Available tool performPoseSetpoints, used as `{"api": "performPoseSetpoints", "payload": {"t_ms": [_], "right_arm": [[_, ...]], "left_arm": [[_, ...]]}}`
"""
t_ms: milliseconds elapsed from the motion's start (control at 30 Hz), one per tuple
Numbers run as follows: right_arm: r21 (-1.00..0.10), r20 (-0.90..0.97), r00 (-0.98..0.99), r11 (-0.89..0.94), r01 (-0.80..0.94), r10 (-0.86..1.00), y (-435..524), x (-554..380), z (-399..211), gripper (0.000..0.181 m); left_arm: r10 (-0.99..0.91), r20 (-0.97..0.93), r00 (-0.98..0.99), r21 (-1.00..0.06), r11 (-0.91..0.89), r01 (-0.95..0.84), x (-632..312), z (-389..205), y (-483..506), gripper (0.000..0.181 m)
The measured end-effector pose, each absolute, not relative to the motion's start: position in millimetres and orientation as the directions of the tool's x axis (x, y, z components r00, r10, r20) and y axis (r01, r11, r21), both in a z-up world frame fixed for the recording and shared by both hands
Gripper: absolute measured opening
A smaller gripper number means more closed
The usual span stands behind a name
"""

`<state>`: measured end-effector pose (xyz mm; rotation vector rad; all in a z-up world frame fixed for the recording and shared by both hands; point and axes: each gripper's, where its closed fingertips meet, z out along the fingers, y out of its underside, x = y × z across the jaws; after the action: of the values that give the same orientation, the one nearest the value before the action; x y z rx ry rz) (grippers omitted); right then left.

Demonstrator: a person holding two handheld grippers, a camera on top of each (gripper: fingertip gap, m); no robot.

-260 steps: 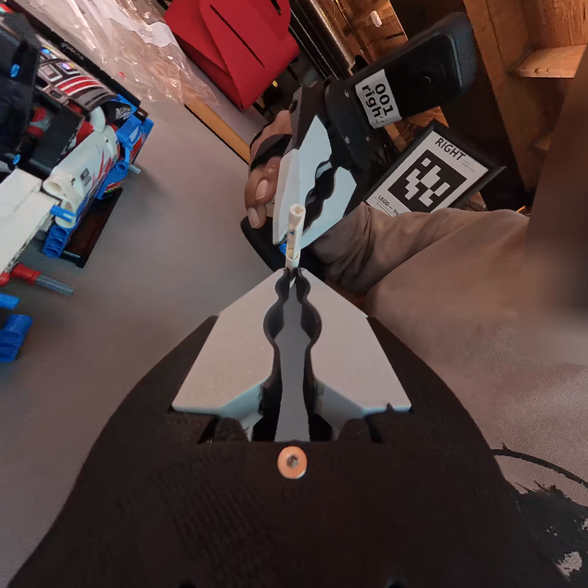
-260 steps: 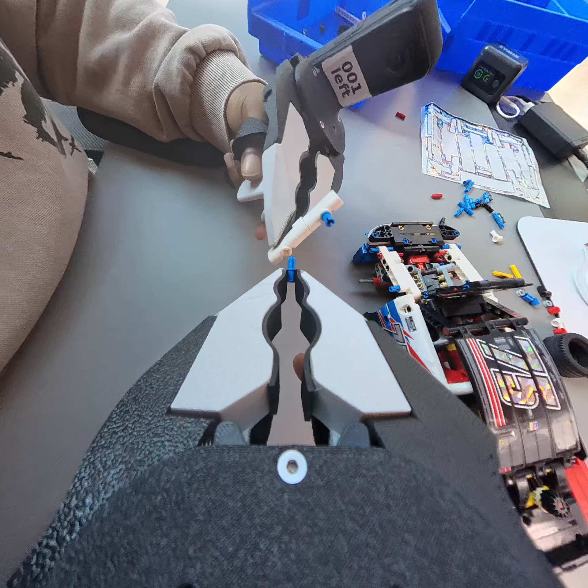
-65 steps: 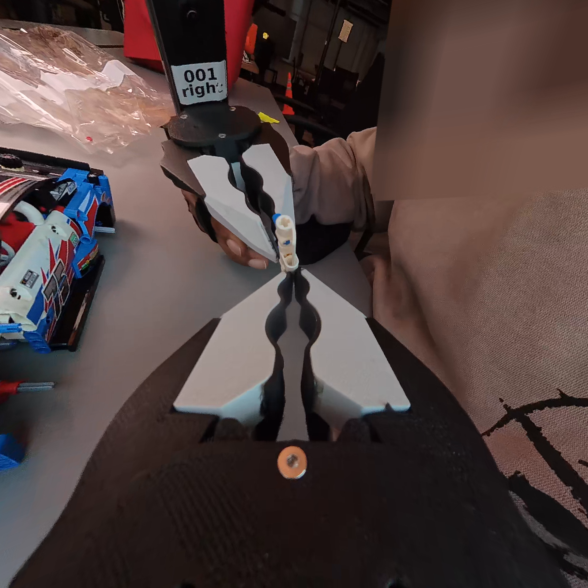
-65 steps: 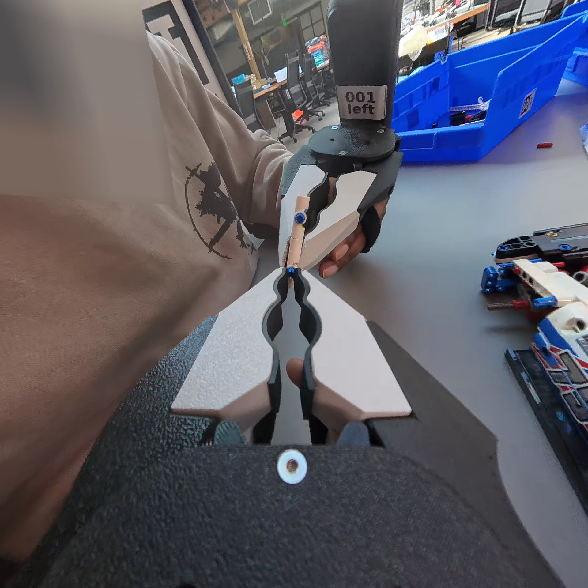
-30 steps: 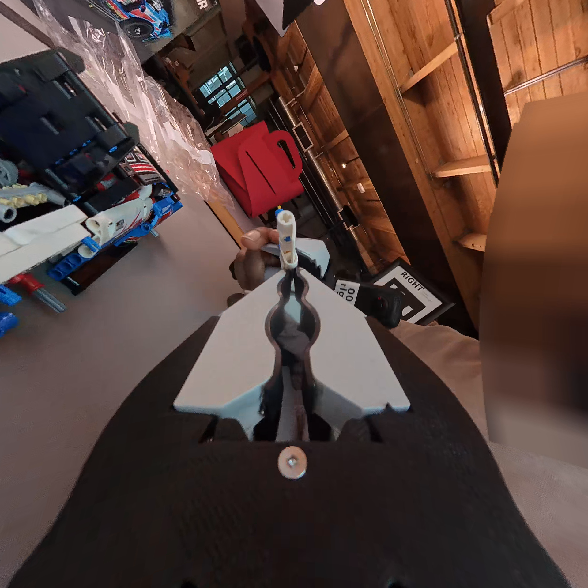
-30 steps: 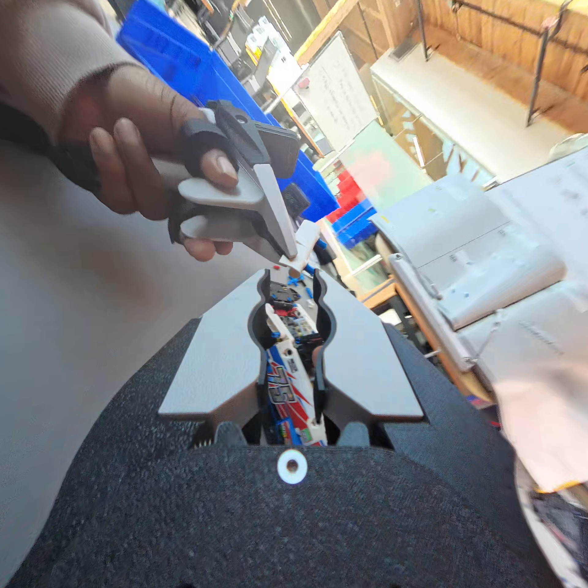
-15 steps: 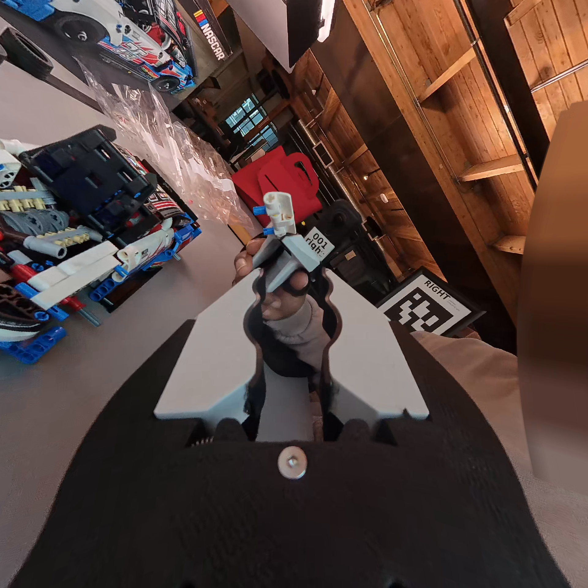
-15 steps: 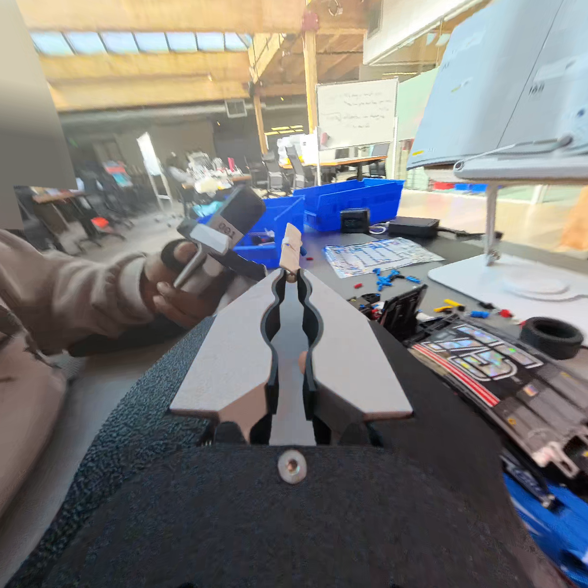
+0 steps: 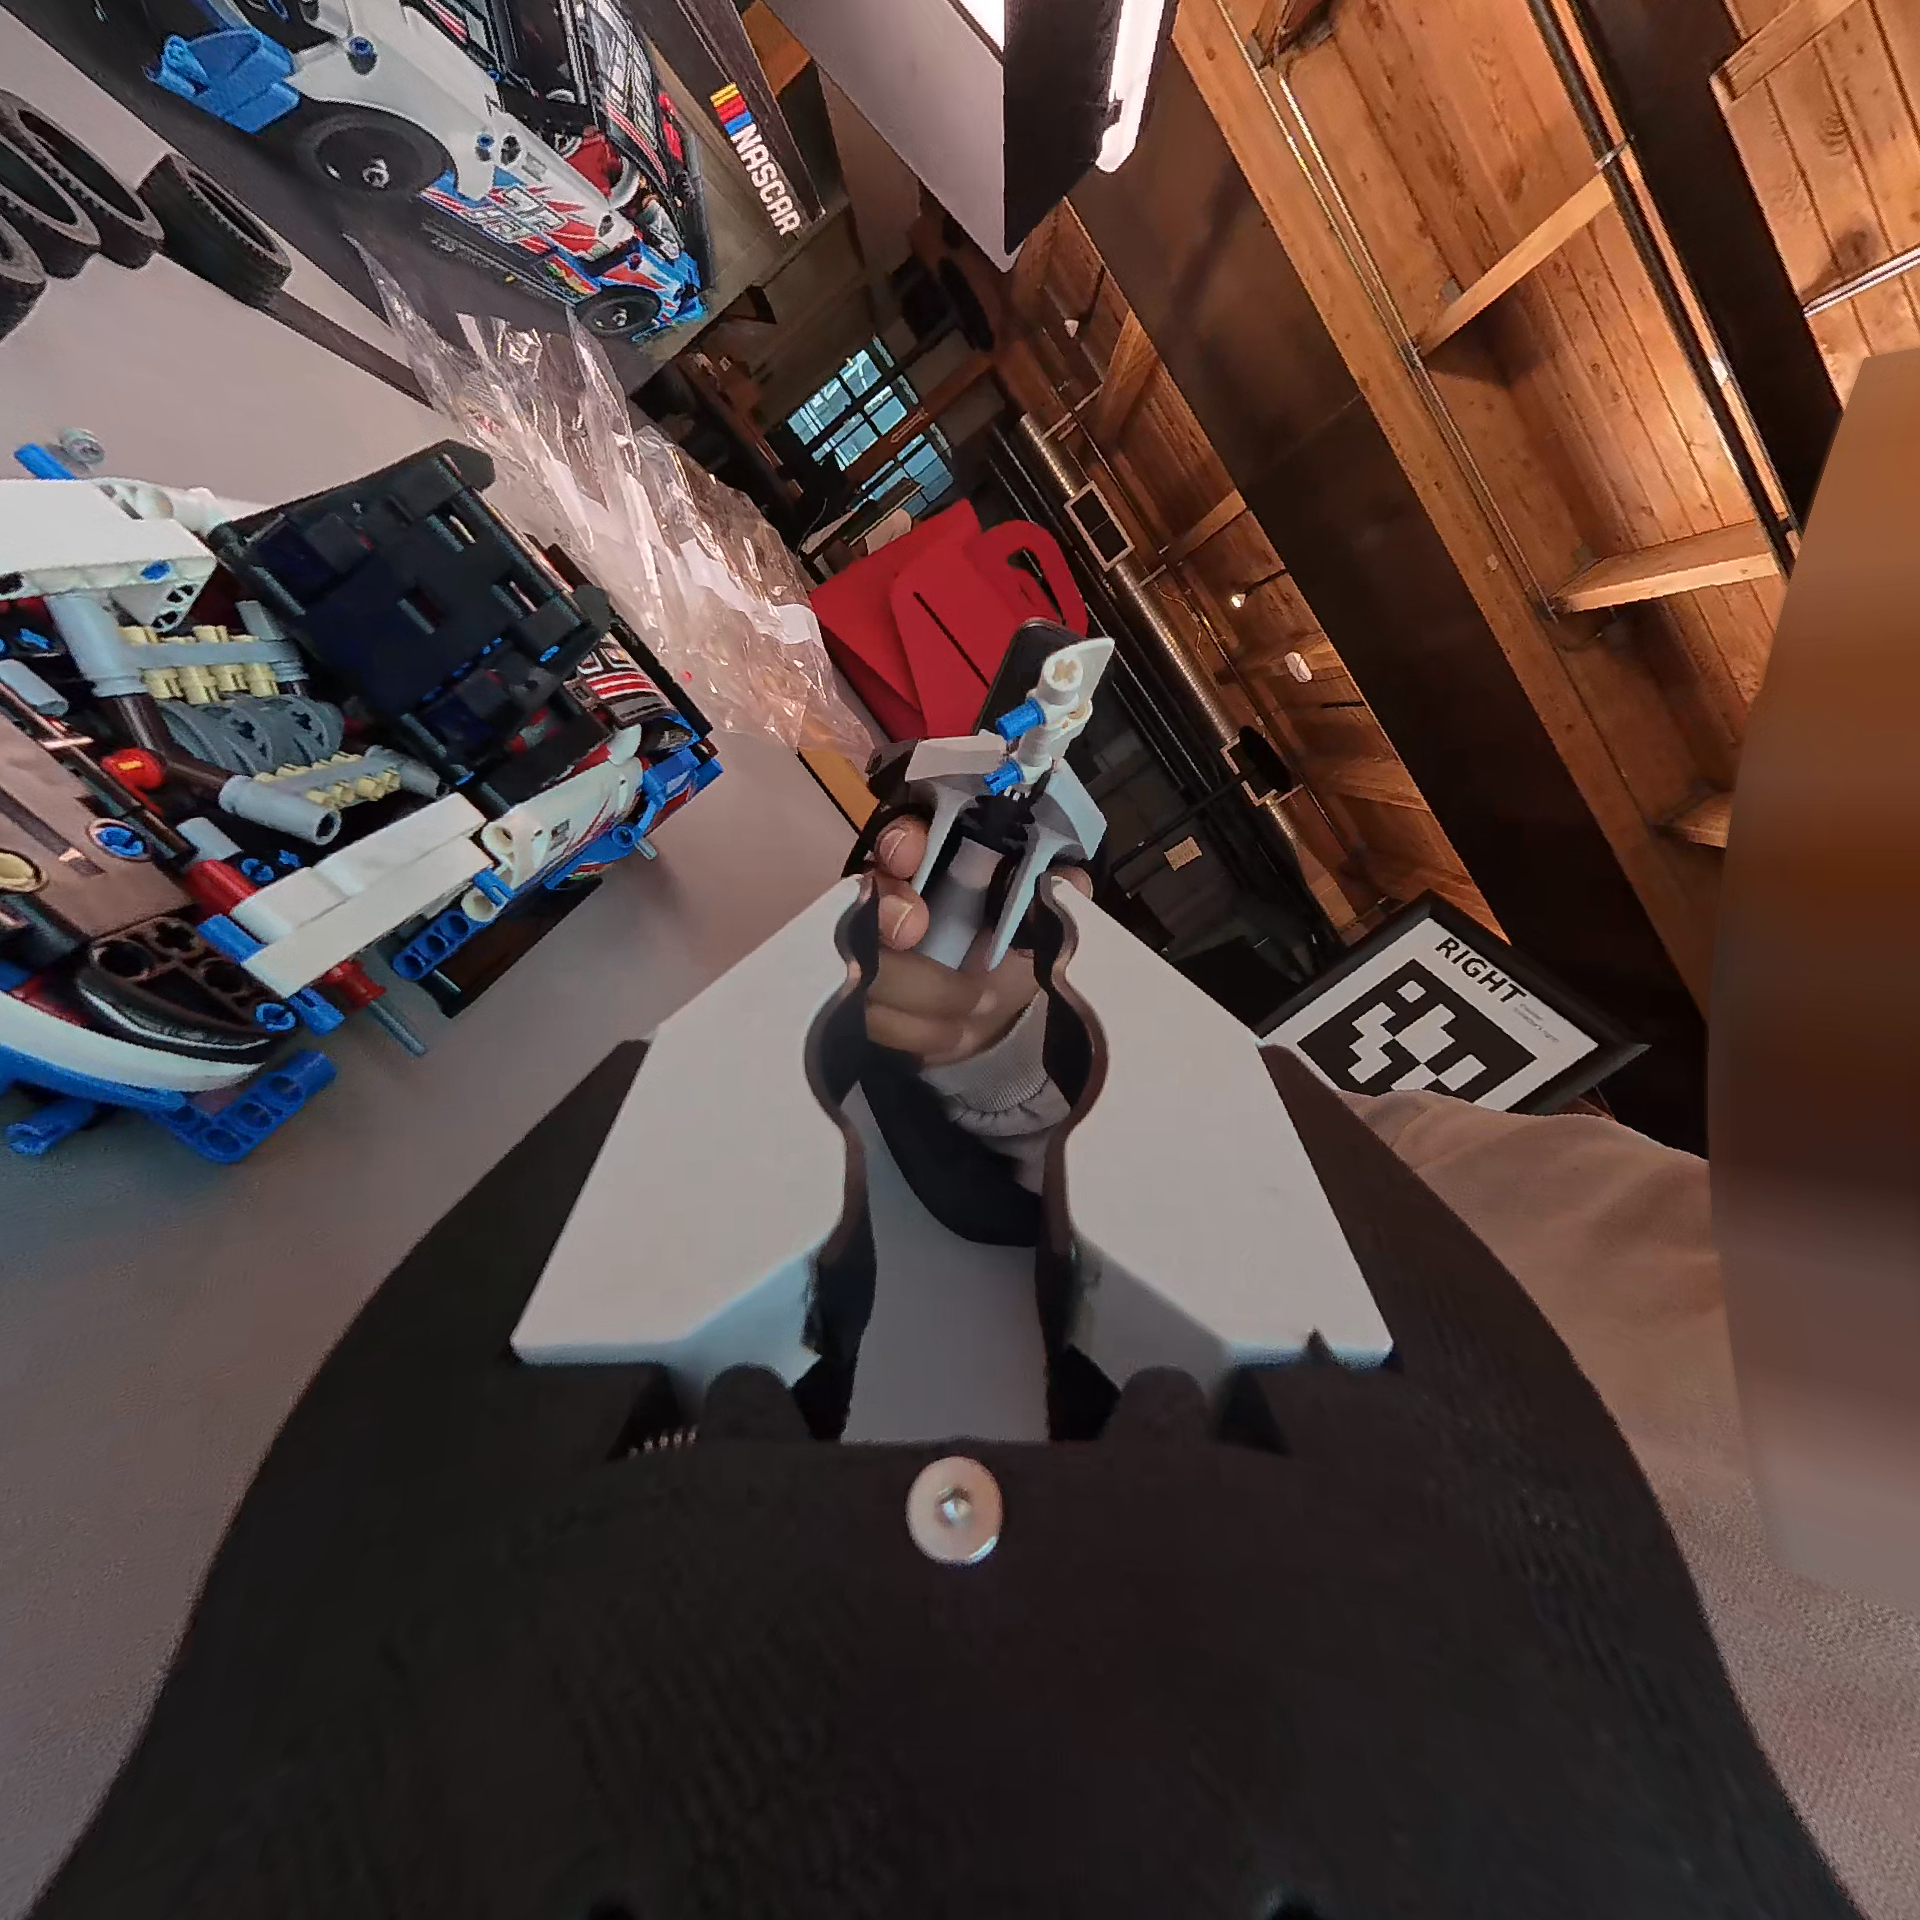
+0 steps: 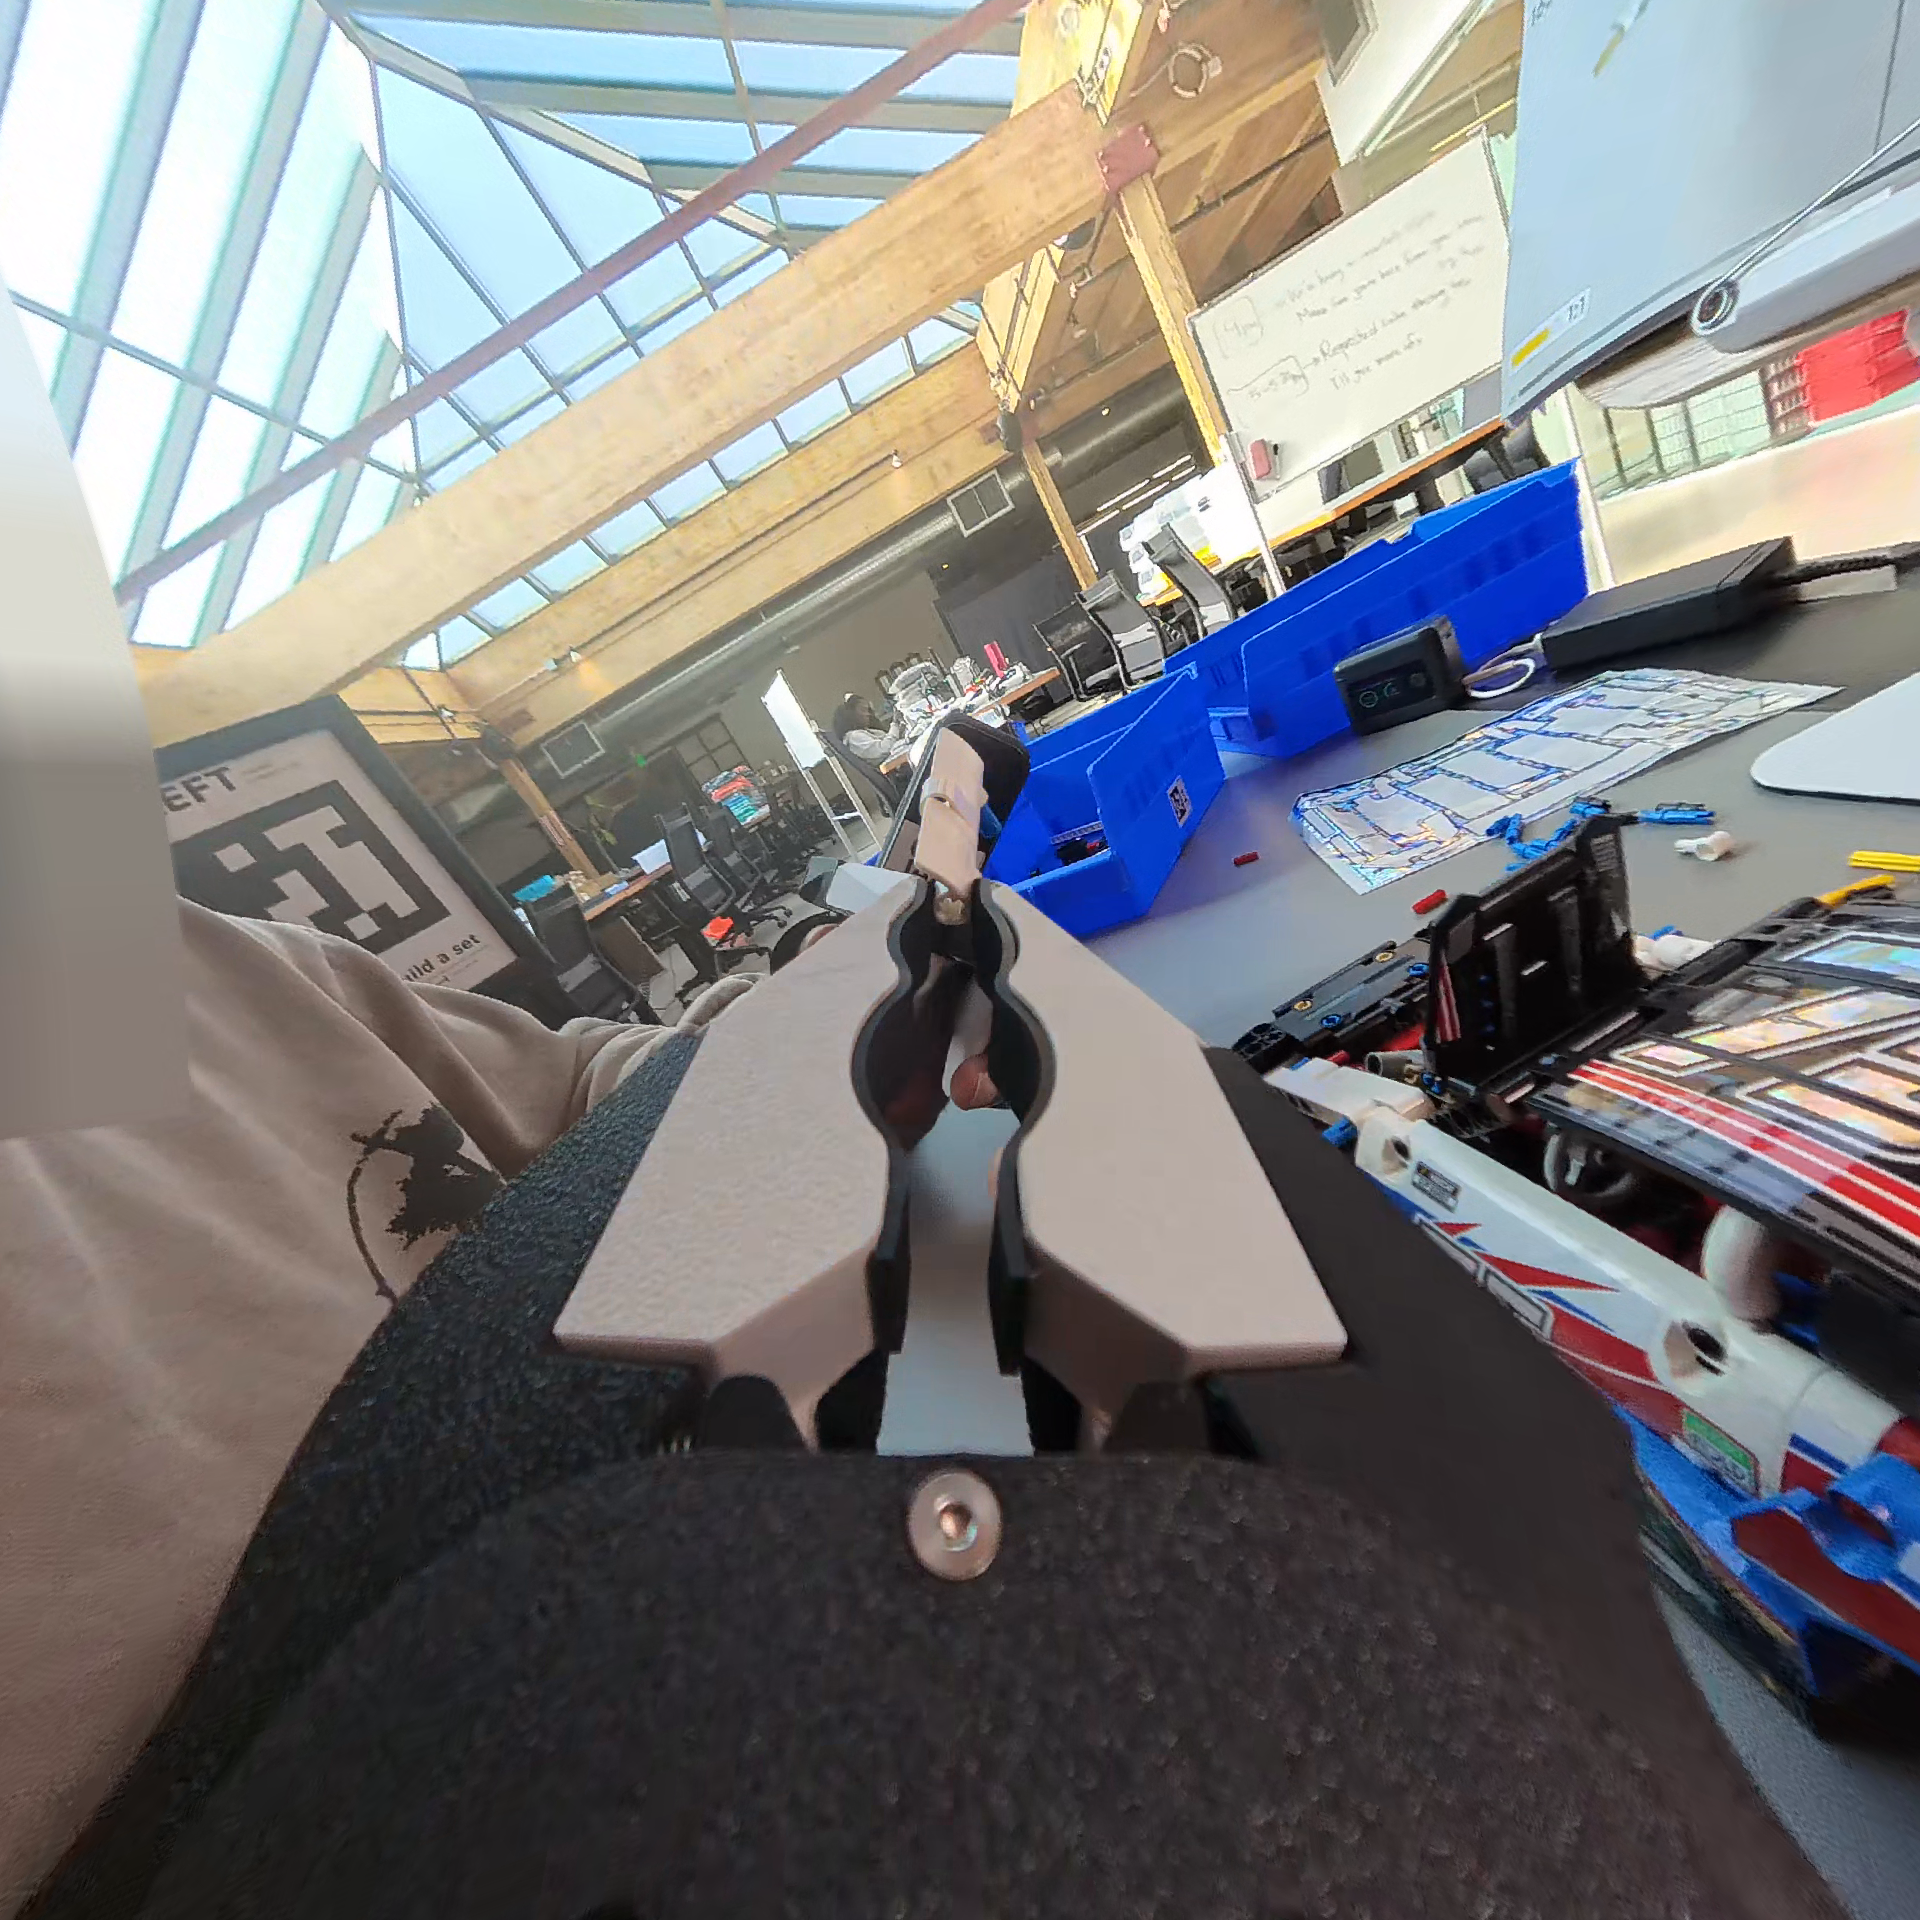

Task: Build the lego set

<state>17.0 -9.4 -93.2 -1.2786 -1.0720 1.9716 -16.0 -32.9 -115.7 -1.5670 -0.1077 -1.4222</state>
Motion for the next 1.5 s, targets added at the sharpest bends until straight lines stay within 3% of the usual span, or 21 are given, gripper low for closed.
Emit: {"api": "performPoseSetpoints", "payload": {"t_ms": [267,333,433,500,633,867,967,1067,1167,1233,1367,1500], "right_arm": [[-0.831,-0.516,-0.392,-0.557,0.013,0.761,-7,16,-102,0.005],[-0.924,-0.369,-0.316,-0.38,0.027,0.874,-9,12,-115,0.005],[-0.996,0.085,-0.158,0.09,0.025,0.984,-11,7,-128,0.005],[-0.936,0.346,-0.095,0.35,0.026,0.933,-18,6,-129,0.006],[-0.73,0.681,-0.03,0.681,0.058,0.732,-31,4,-133,0.005],[-0.421,0.905,0.004,0.896,0.139,0.425,-38,0,-143,0.007],[-0.414,0.908,-0.007,0.899,0.142,0.419,-41,-1,-147,0.008],[-0.495,0.864,-0.048,0.863,0.102,0.501,-48,-1,-149,0.01],[-0.703,0.697,-0.149,0.709,0.046,0.701,-56,3,-145,0.018],[-0.842,0.521,-0.224,0.54,0.025,0.824,-58,6,-137,0.018],[-0.961,0.166,-0.408,0.24,0.135,0.898,-63,9,-144,0.018],[-0.952,0.012,-0.536,0.174,0.252,0.844,-86,14,-169,0.02]], "left_arm": [[-0.515,0.803,0.3,-0.571,-0.524,0.631,-14,-119,-32,0.026],[-0.507,0.804,0.312,-0.573,-0.519,0.634,-17,-122,-30,0.026],[-0.479,0.814,0.328,-0.563,-0.514,0.647,-21,-129,-26,0.027],[-0.465,0.825,0.323,-0.549,-0.519,0.656,-22,-132,-24,0.028],[-0.46,0.827,0.324,-0.549,-0.531,0.645,-18,-135,-23,0.024],[-0.511,0.773,0.376,-0.623,-0.496,0.606,-18,-131,-26,0.007],[-0.565,0.711,0.418,-0.694,-0.471,0.544,-16,-129,-29,0.005],[-0.628,0.631,0.455,-0.772,-0.453,0.445,-17,-126,-34,0.005],[-0.694,0.547,0.468,-0.836,-0.422,0.352,-26,-117,-40,0.006],[-0.738,0.481,0.474,-0.874,-0.448,0.19,-28,-122,-47,0.006],[-0.783,0.567,0.258,-0.793,-0.603,-0.087,-5,-143,-77,0.006],[-0.774,0.618,0.136,-0.724,-0.628,-0.285,24,-172,-91,0.006]]}}
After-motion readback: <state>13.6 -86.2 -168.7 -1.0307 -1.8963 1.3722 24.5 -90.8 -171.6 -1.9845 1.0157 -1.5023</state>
